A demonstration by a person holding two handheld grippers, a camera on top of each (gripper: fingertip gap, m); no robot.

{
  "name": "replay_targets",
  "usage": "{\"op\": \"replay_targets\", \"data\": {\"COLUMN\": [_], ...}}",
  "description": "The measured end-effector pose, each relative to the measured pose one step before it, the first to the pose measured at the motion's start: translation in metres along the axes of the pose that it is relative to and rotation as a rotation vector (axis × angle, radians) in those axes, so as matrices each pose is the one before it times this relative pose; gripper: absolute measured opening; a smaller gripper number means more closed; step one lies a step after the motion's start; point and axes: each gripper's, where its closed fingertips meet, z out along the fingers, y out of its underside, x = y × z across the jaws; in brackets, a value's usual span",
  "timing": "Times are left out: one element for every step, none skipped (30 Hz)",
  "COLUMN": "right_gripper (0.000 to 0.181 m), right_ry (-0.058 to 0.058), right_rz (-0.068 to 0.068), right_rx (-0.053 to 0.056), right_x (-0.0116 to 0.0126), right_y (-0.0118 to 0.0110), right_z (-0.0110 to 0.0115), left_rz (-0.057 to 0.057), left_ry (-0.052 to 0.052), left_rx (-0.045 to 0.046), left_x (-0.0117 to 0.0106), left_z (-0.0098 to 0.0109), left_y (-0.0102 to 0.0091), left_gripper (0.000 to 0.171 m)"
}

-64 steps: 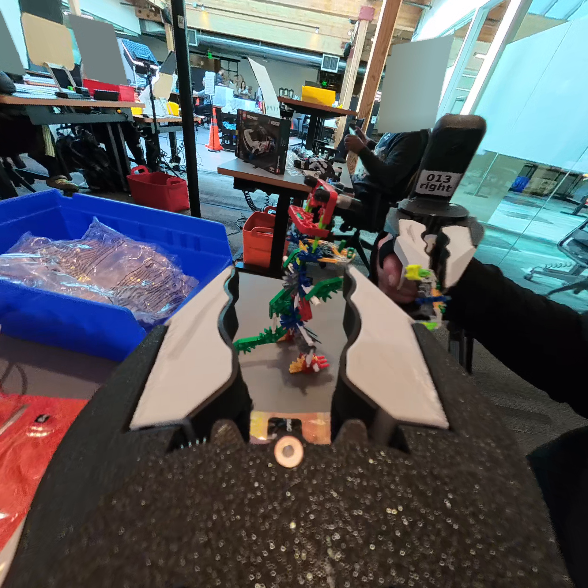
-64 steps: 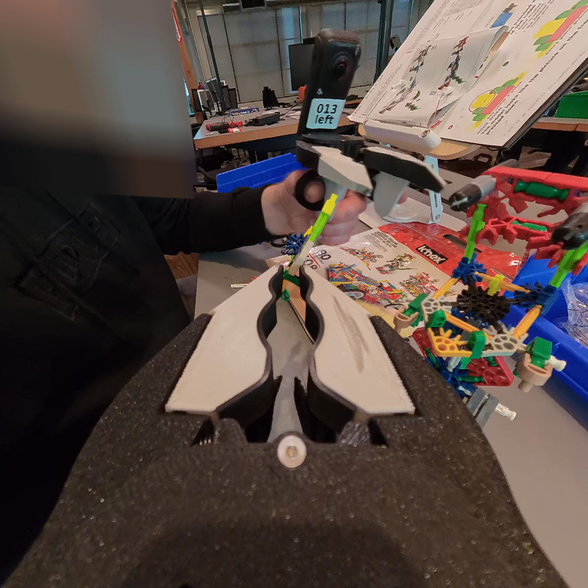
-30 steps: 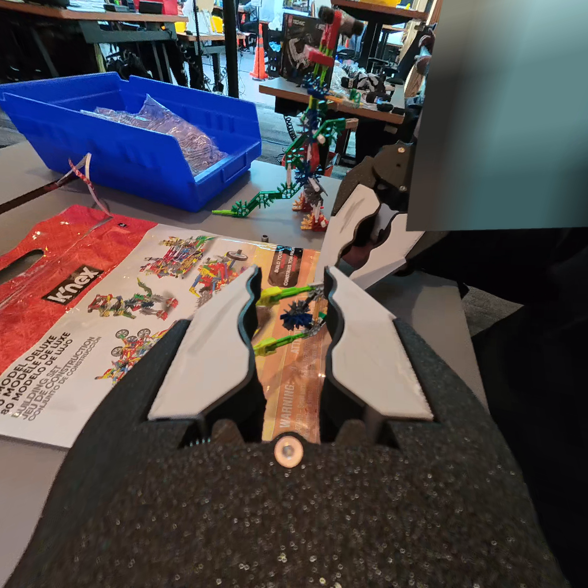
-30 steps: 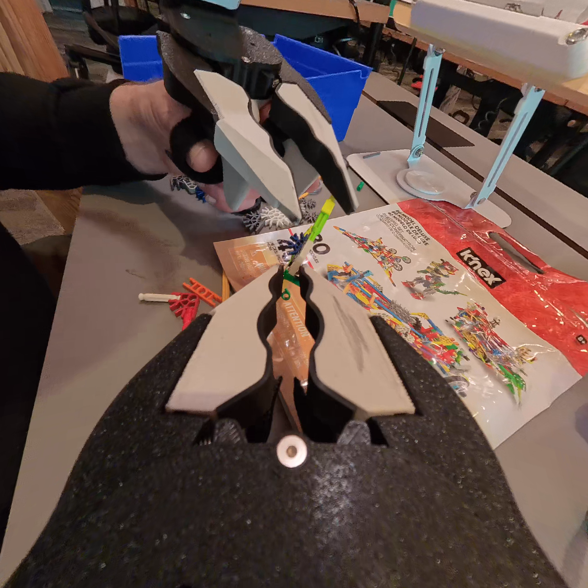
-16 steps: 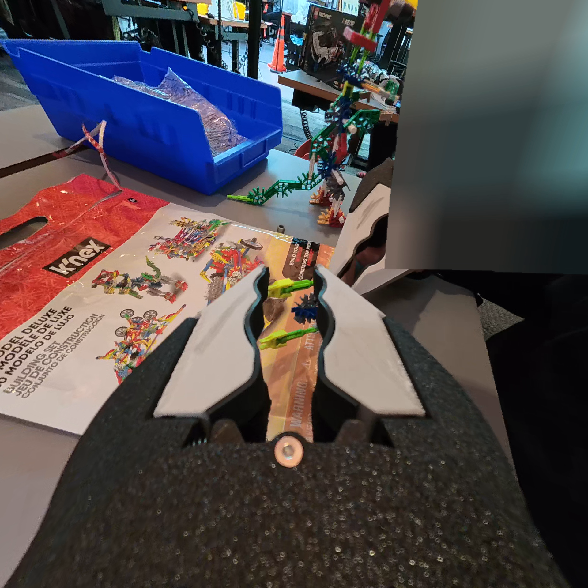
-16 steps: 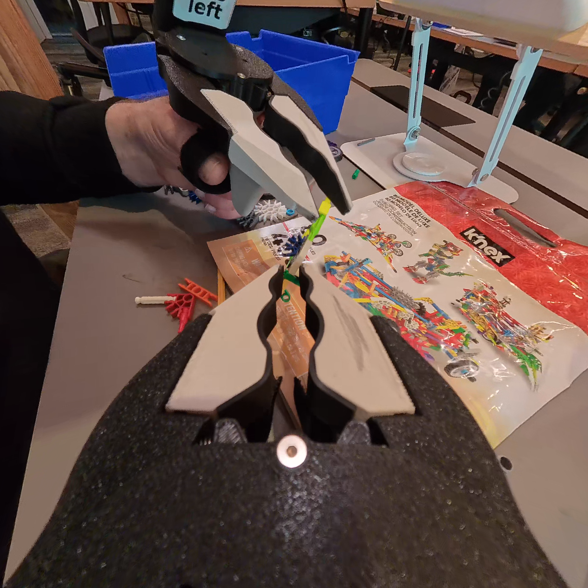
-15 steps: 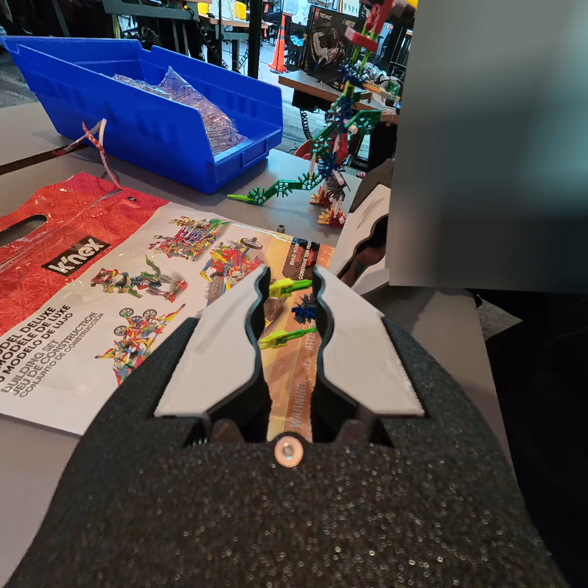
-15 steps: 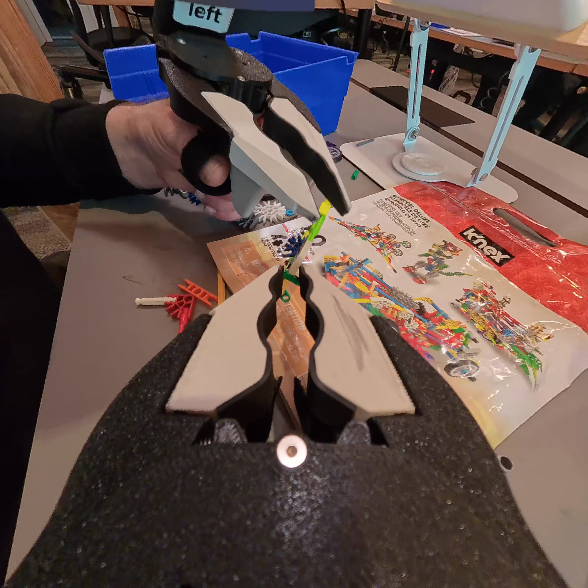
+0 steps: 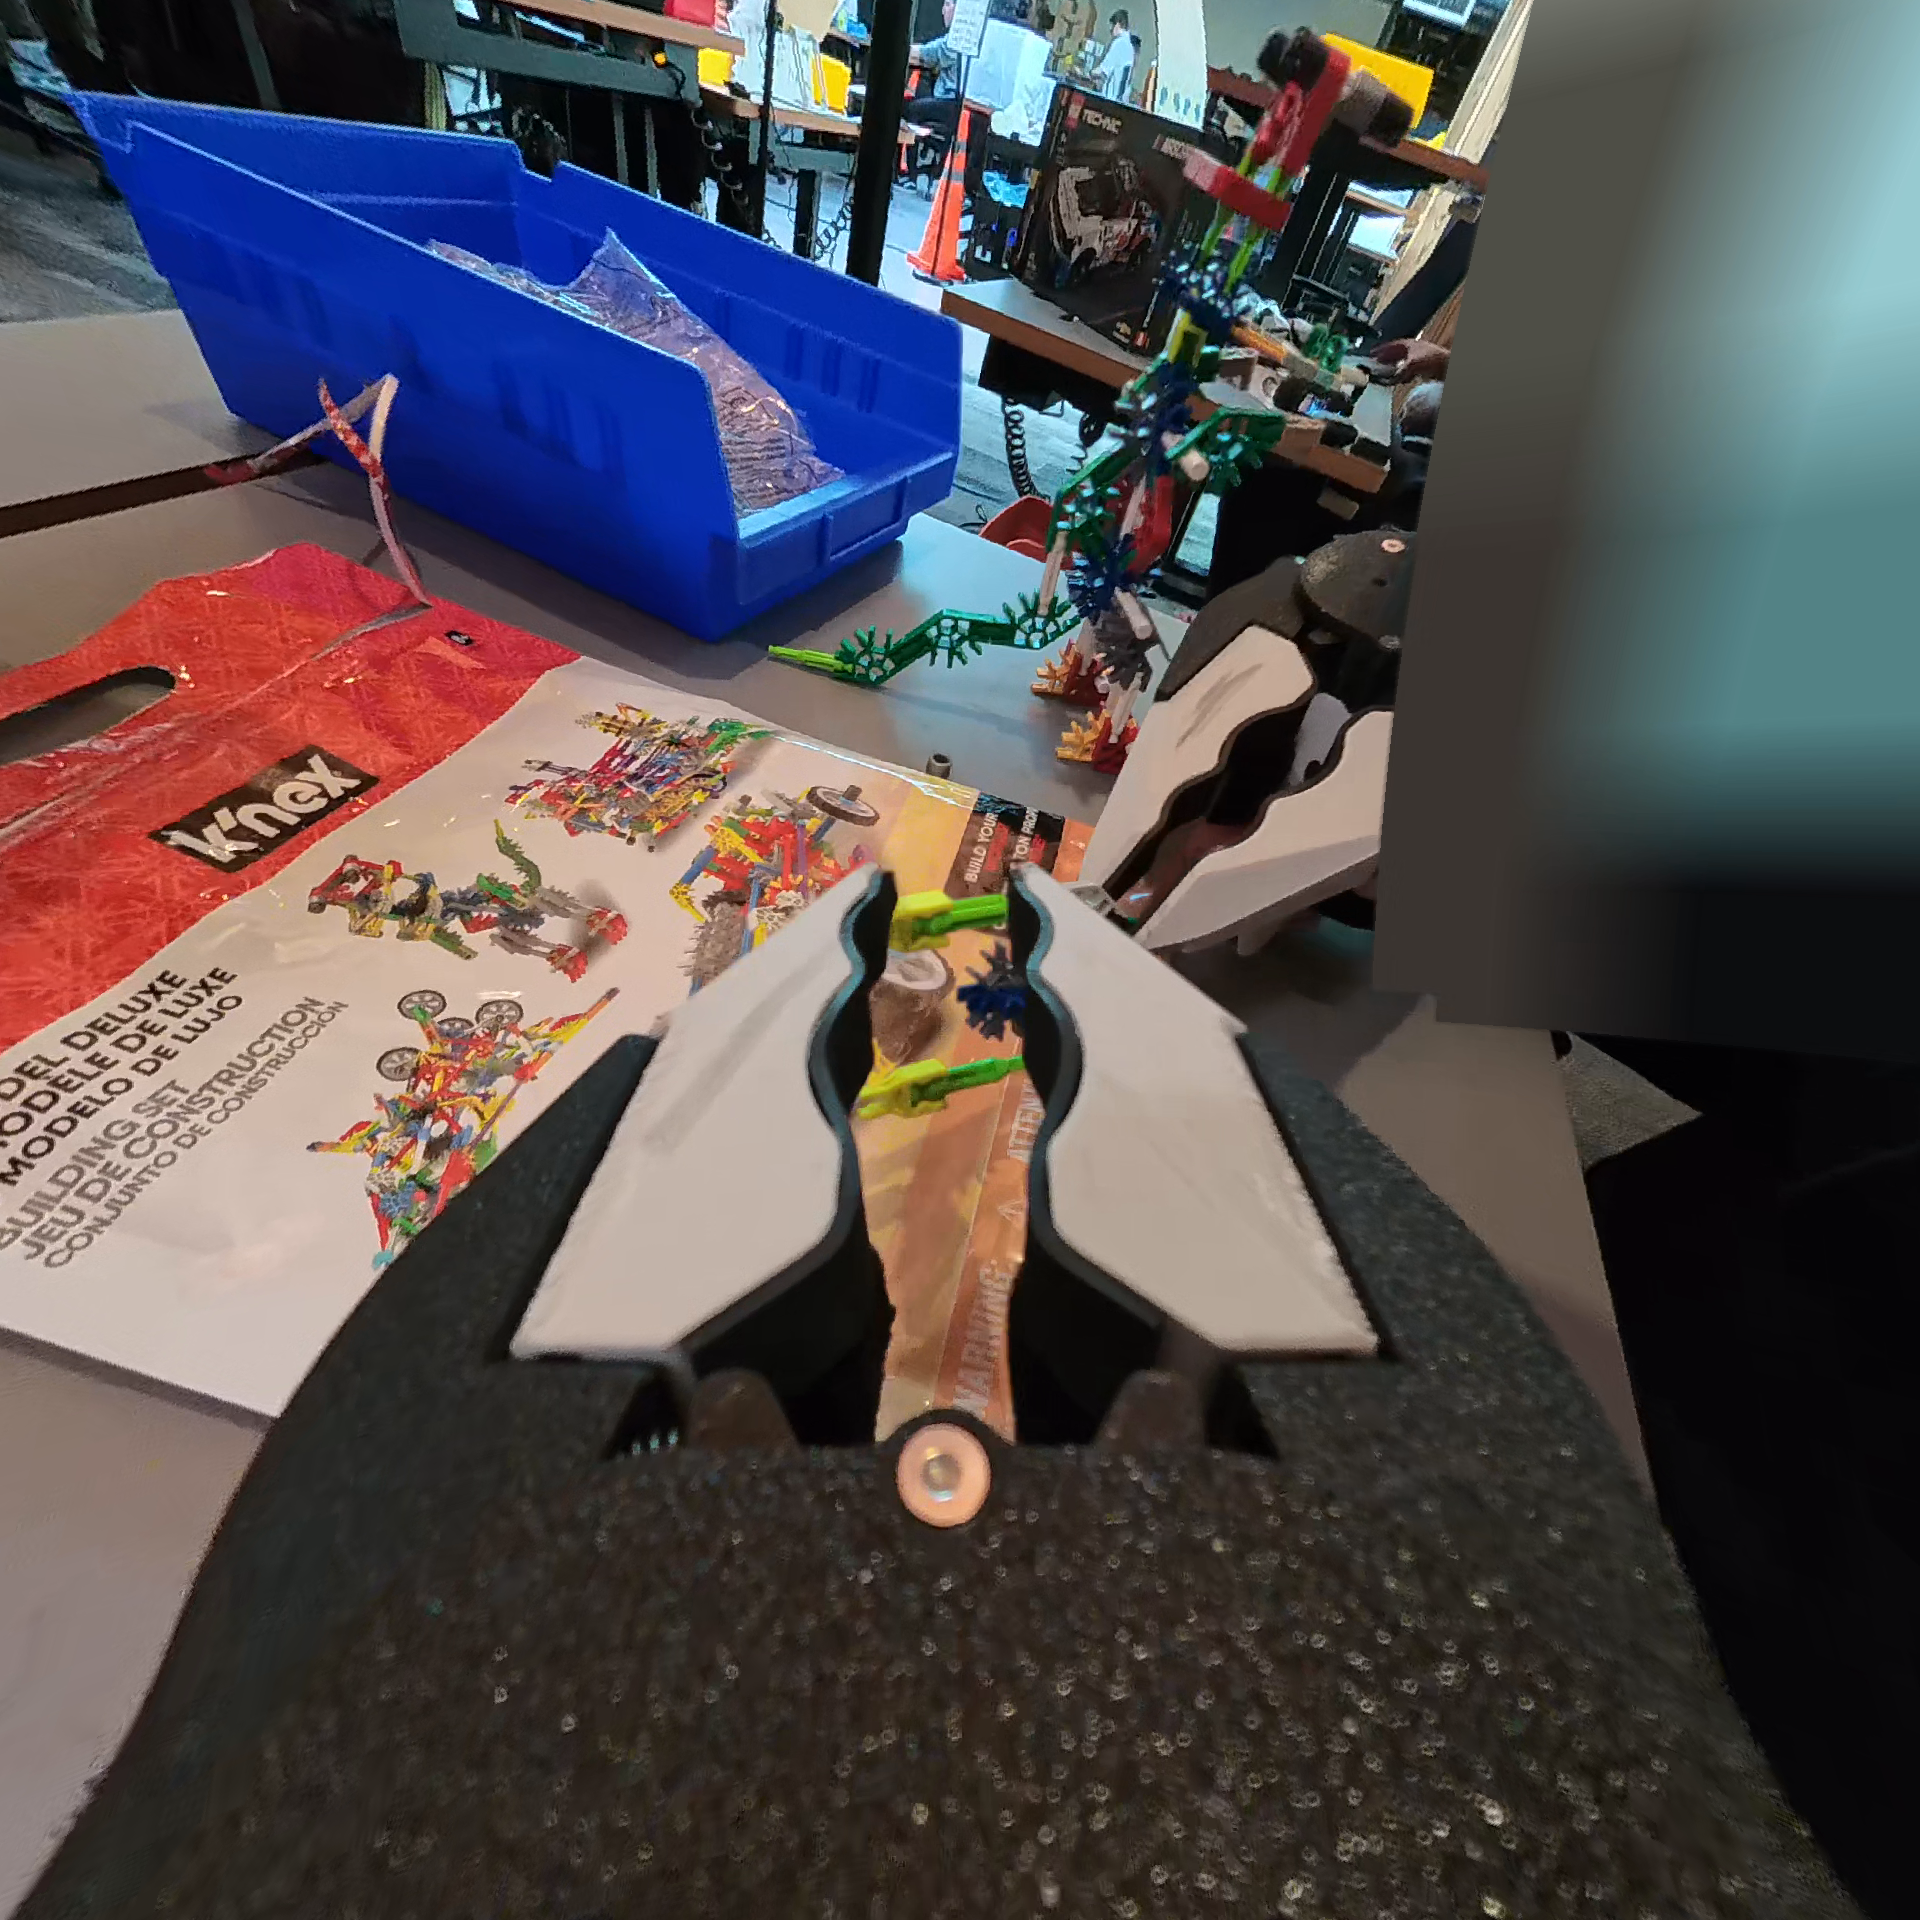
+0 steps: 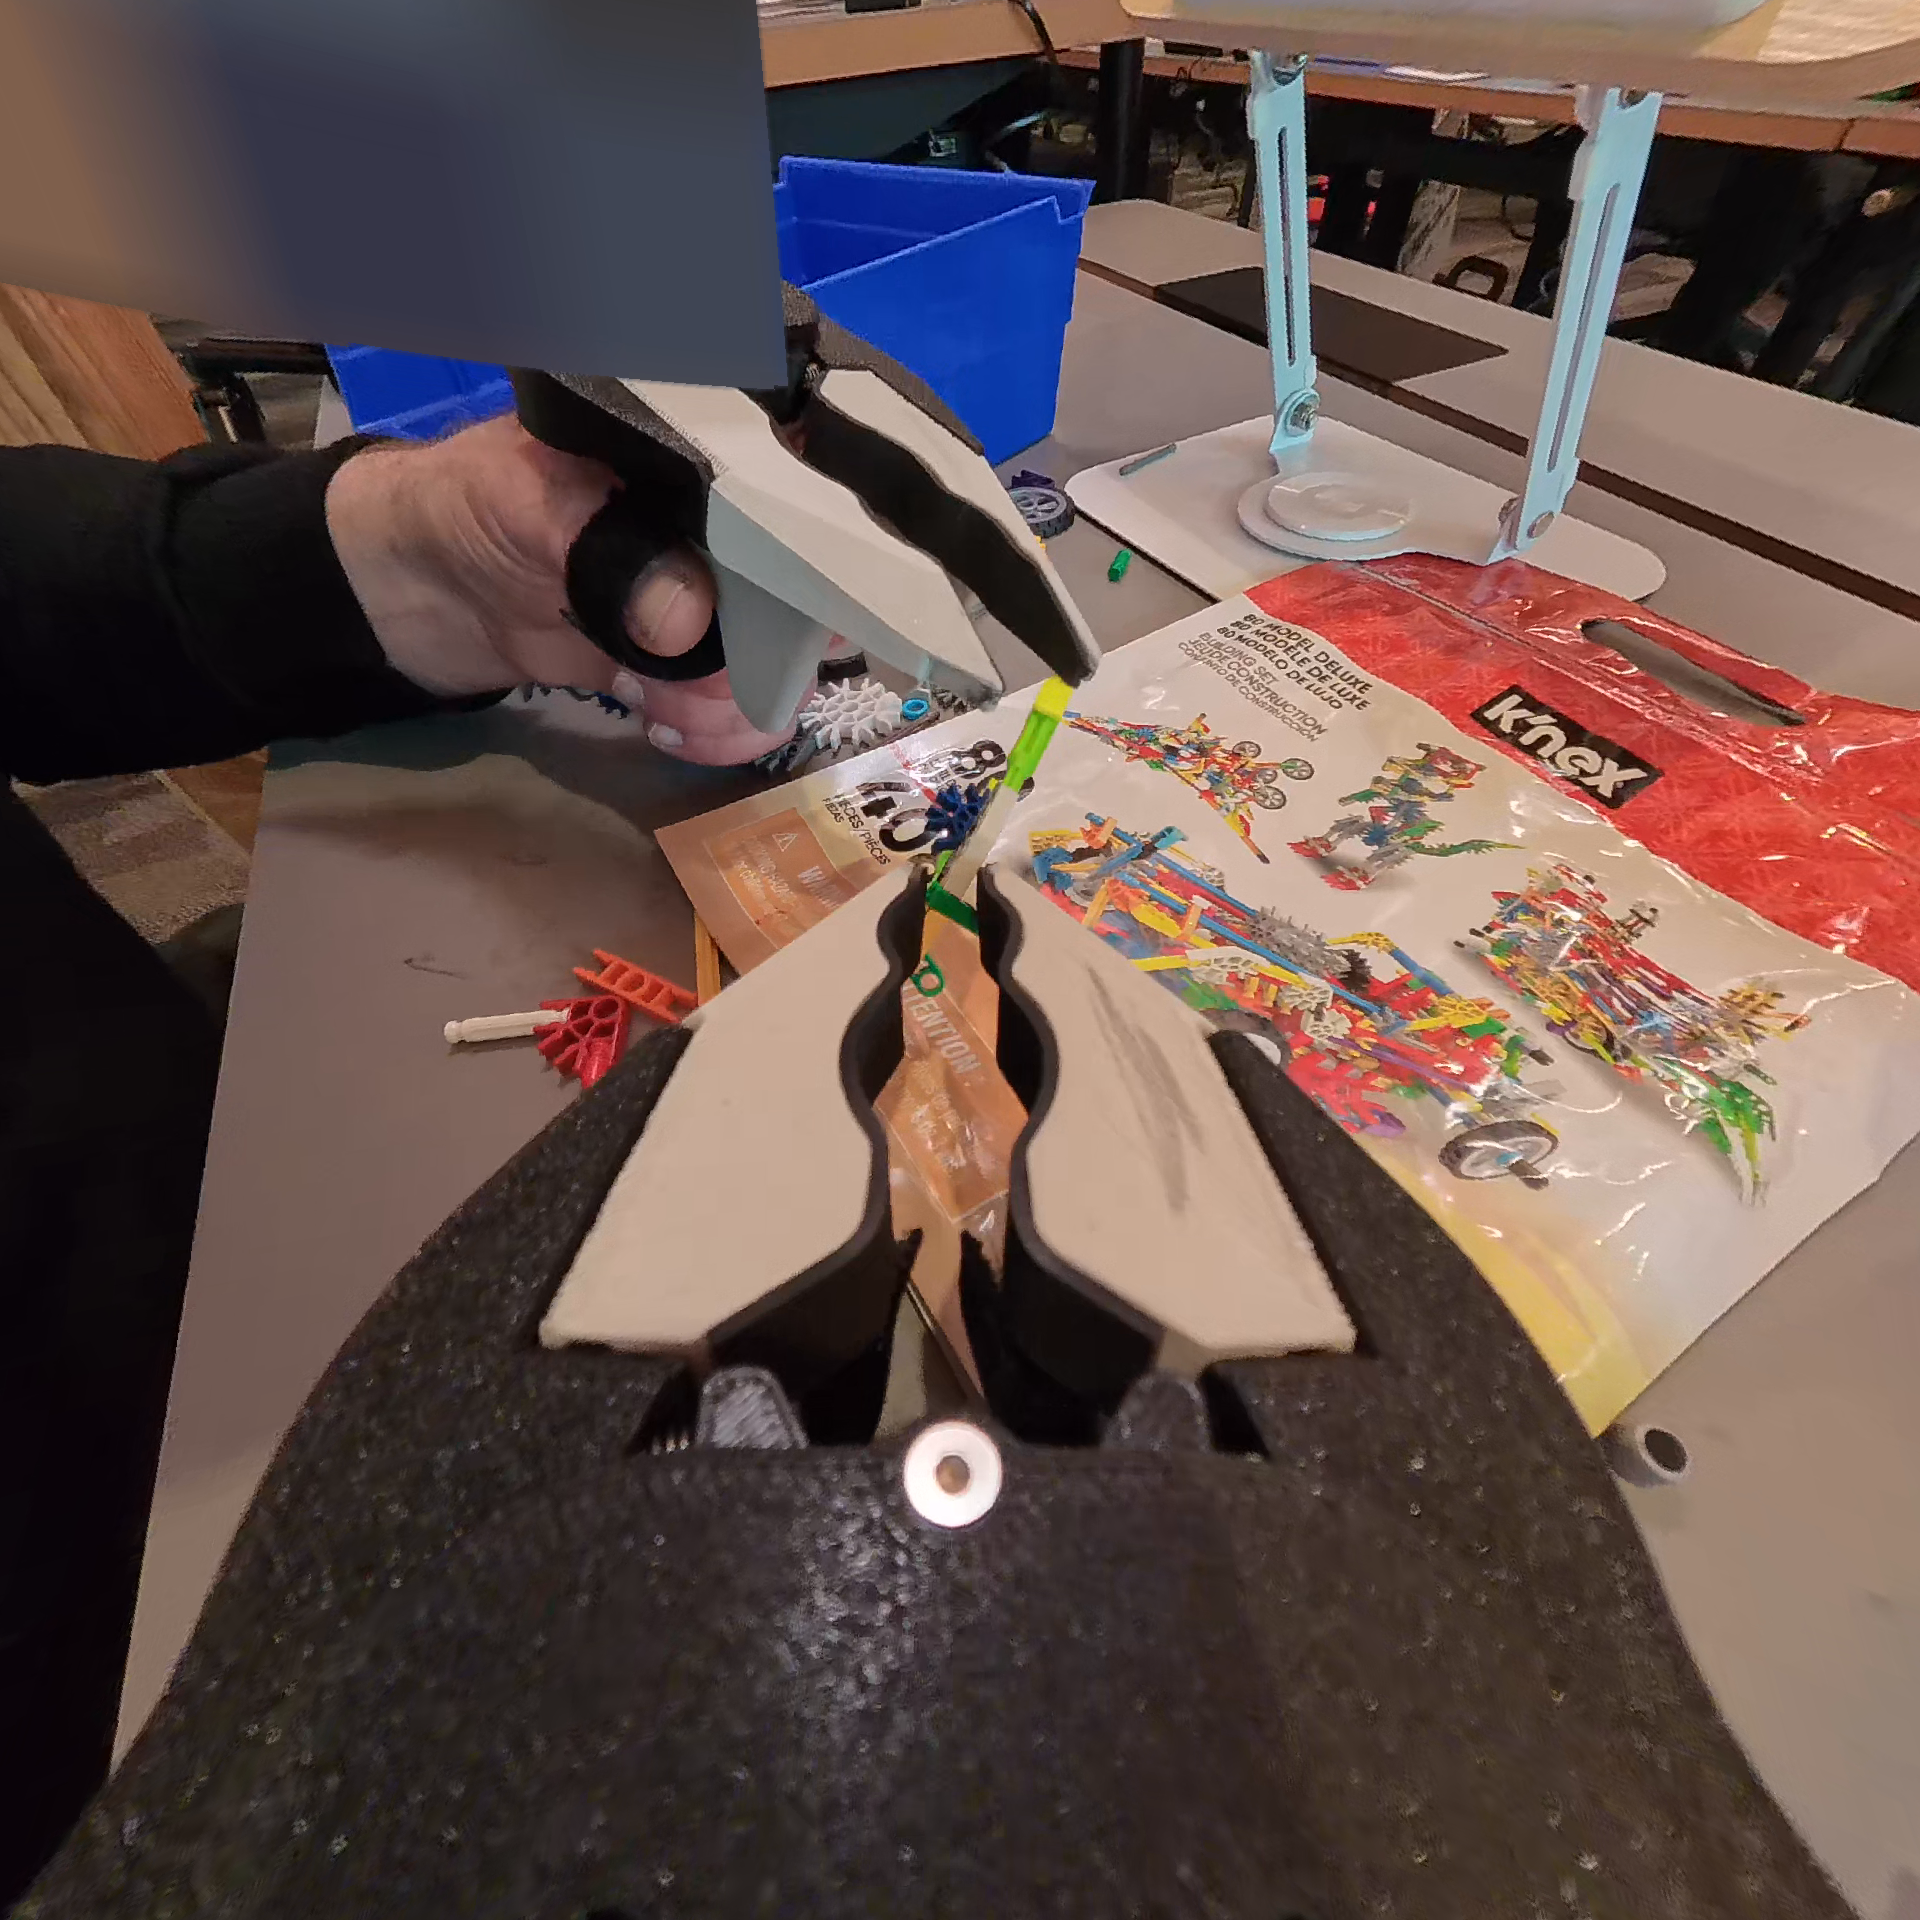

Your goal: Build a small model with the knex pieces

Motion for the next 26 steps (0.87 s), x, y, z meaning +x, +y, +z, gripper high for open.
{"op": "replay_targets", "data": {"right_gripper": [0.006,0.006,0.006,0.006,0.006,0.006,0.006,0.006,0.006,0.006,0.006,0.006,0.006,0.006,0.006,0.006,0.006,0.006,0.006,0.006,0.006,0.006,0.006,0.006,0.006,0.006], "right_ry": [0.0022,0.0032,0.0028,-0.0005,-0.0033,-0.0018,0.001,0.0004,-0.0004,-0.0003,0.0013,0.0015,-0.0008,-0.0023,-0.0028,-0.0028,-0.0025,-0.0034,-0.0042,-0.0046,-0.0029,-0.003,-0.0041,-0.0043,-0.003,-0.0028], "right_rz": [0.0031,0.0032,0.0049,0.0043,0.0027,0.0027,0.002,0.0008,0.0012,0.0033,0.0033,0.003,0.0043,0.006,0.0062,0.005,0.0033,0.0028,0.0031,0.0034,0.002,0.001,0.0022,0.0025,0.0009,0.0], "right_rx": [0.0029,-0.0003,-0.0021,0.0018,0.0038,0.0009,-0.0017,0.0004,0.0018,0.0012,0.0013,0.0031,0.0074,0.0088,0.0068,0.0044,0.0039,0.0026,0.0008,0.0001,0.0014,0.0016,0.0014,0.0008,0.0001,-0.0003], "right_x": [0.00065,0.00088,0.00103,0.00023,-0.00034,-0.00018,0.00042,0.00016,0.0,0.00024,0.00051,0.00052,0.00028,0.00011,0.00005,-0.00004,-0.00011,-0.00039,-0.00055,-0.00052,-0.00043,-0.00042,-0.00057,-0.0006,-0.00049,-0.00055], "right_y": [-0.00044,0.00019,0.00046,-0.00018,-0.00061,-0.0001,0.00037,-0.00014,-0.00025,-0.00011,-0.0001,-0.00037,-0.00114,-0.00142,-0.00113,-0.00058,-0.00065,-0.00042,-0.0001,0.00003,-0.00016,-0.00015,-0.00028,-0.00001,-0.00002,0.00014], "right_z": [-0.00043,-0.00027,-0.00022,-0.00023,-0.00021,-0.00009,0.00003,-0.0001,-0.00022,-0.00022,-0.00034,-0.00046,-0.0007,-0.00074,-0.00063,-0.00048,-0.00031,-0.00013,-0.0001,0.00004,-0.00009,-0.00016,-0.00004,-0.00003,0.00001,0.00011], "left_rz": [-0.0076,-0.0034,0.0001,0.0017,0.0008,0.0003,-0.0014,-0.0022,-0.0031,-0.0052,-0.0079,-0.0079,-0.0065,-0.0034,-0.0044,-0.0081,-0.0116,-0.0114,-0.0087,-0.0081,-0.0096,-0.0097,-0.0074,-0.0045,-0.0032,-0.0017], "left_ry": [0.0032,-0.0001,-0.0034,0.0034,0.0039,0.0006,0.001,0.0023,-0.0018,0.0005,0.0016,-0.0033,-0.0109,-0.0055,-0.0027,0.001,0.0067,0.0098,0.0083,0.0056,0.008,0.0107,0.0086,0.0078,0.0092,0.0091], "left_rx": [0.00132,-0.00023,0.00148,0.00005,-0.00208,-0.0005,-0.00201,-0.00172,-0.00096,-0.00039,0.00068,0.00157,-0.00013,-0.00368,-0.0025,-0.0007,0.00142,0.0017,0.00266,0.00158,0.00099,0.00195,0.00341,0.00348,0.00335,0.00295], "left_x": [-0.00055,-0.00075,-0.00104,0.00021,0.00028,-0.00017,-0.00005,0.00016,-0.00066,-0.00043,-0.00042,-0.00119,-0.00244,-0.00169,-0.00128,-0.00077,0.00006,0.0007,0.00062,0.00024,0.00046,0.00101,0.00077,0.00089,0.00117,0.00151], "left_z": [-0.00014,-0.00027,-0.00033,-0.00043,-0.00004,0.00002,0.0003,0.00034,0.00033,0.00017,0.00011,-0.00002,-0.0001,-0.00004,-0.0001,0.00006,0.00017,0.00037,0.0004,0.00053,0.00044,0.00032,0.00004,-0.00021,-0.00023,-0.00026], "left_y": [-0.00009,-0.00005,-0.00046,-0.00025,0.0001,0.0001,0.00052,0.00057,0.0005,0.0003,-0.00002,-0.00002,0.00007,0.00065,0.0004,0.00037,0.0001,0.00017,0.00004,0.00014,0.00025,0.00011,-0.00037,-0.00047,-0.00061,-0.00059], "left_gripper": [0.021,0.023,0.025,0.026,0.028,0.028,0.029,0.03,0.03,0.031,0.031,0.033,0.035,0.038,0.04,0.041,0.04,0.04,0.04,0.039,0.038,0.037,0.034,0.031,0.027,0.025]}}
